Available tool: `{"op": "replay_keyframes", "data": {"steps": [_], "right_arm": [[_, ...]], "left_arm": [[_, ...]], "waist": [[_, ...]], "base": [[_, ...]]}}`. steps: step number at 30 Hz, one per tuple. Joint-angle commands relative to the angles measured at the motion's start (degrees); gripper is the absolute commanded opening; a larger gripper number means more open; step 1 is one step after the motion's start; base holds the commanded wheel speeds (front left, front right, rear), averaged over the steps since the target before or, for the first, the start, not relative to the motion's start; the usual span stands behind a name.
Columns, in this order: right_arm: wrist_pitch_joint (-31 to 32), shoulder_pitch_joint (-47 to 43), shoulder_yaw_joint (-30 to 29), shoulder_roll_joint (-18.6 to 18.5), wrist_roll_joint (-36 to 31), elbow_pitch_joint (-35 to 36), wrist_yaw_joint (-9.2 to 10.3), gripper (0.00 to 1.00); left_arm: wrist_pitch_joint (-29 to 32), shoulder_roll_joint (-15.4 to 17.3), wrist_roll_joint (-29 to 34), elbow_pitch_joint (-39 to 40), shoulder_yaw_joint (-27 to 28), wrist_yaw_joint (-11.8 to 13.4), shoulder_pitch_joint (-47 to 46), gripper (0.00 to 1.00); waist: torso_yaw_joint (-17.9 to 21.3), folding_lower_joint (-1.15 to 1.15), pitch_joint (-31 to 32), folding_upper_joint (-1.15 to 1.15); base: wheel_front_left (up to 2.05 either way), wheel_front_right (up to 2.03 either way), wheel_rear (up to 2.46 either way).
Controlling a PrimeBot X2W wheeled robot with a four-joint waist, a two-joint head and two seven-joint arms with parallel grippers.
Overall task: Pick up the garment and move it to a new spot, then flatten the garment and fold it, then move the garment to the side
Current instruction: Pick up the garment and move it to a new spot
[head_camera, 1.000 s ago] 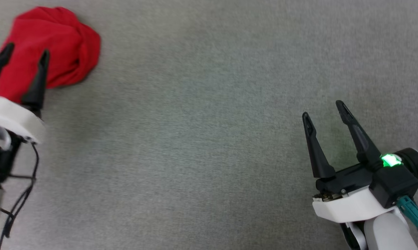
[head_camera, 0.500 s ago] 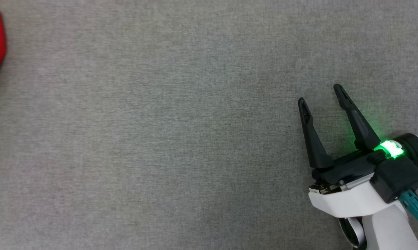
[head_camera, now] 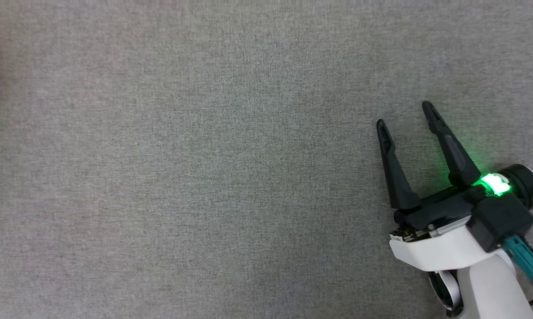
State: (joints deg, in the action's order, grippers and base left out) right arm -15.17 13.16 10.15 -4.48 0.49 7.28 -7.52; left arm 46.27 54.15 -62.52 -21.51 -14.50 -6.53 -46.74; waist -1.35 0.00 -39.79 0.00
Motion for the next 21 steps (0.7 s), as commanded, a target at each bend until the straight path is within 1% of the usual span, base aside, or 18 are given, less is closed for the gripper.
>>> {"op": "replay_keyframes", "data": {"steps": [1,5,9,10,13,17,21], "right_arm": [[0.01,0.52,-0.14,0.19,-0.25,-1.18,0.06,1.00],[-0.04,-0.19,-1.27,0.82,0.48,-2.37,0.05,1.00],[-0.04,-1.39,-0.62,1.35,0.84,-3.78,0.04,1.00],[-0.04,-1.39,-0.62,1.35,0.84,-3.78,0.04,1.00],[-0.04,-2.15,-0.68,1.46,1.32,-4.57,0.05,1.00],[-0.05,-3.32,-0.78,1.63,2.14,-5.46,0.04,1.00],[-0.05,-4.19,-0.47,1.67,3.71,-6.23,0.04,1.00]], "left_arm": [[-0.50,-1.78,-0.40,0.22,-1.43,-0.59,2.56,0.00],[-3.84,-1.85,-2.21,2.23,-0.58,-0.87,4.89,0.00],[-6.52,-0.43,-2.63,5.57,-1.45,-0.90,9.49,0.00],[-6.52,-0.43,-2.63,5.57,-1.45,-0.90,9.49,0.00],[-9.45,0.23,-3.43,10.91,-2.94,-0.92,13.29,0.00],[-13.01,0.07,-5.72,18.32,-4.90,-0.90,19.09,0.00],[-16.29,-0.52,-4.40,23.76,-7.41,-0.91,22.95,0.00]], "waist": [[0.33,0.00,1.78,0.00],[0.90,0.00,5.85,0.00],[1.82,0.00,10.71,0.00],[1.82,0.00,10.71,0.00],[2.74,0.00,13.78,0.00],[4.02,0.00,17.40,0.00],[5.27,0.00,20.25,0.00]], "base": [[0.00,0.00,0.00],[0.00,0.00,0.00],[0.00,0.00,0.00],[0.00,0.00,0.00],[0.00,0.00,0.00],[0.00,0.00,0.00],[0.00,0.00,0.00]]}}
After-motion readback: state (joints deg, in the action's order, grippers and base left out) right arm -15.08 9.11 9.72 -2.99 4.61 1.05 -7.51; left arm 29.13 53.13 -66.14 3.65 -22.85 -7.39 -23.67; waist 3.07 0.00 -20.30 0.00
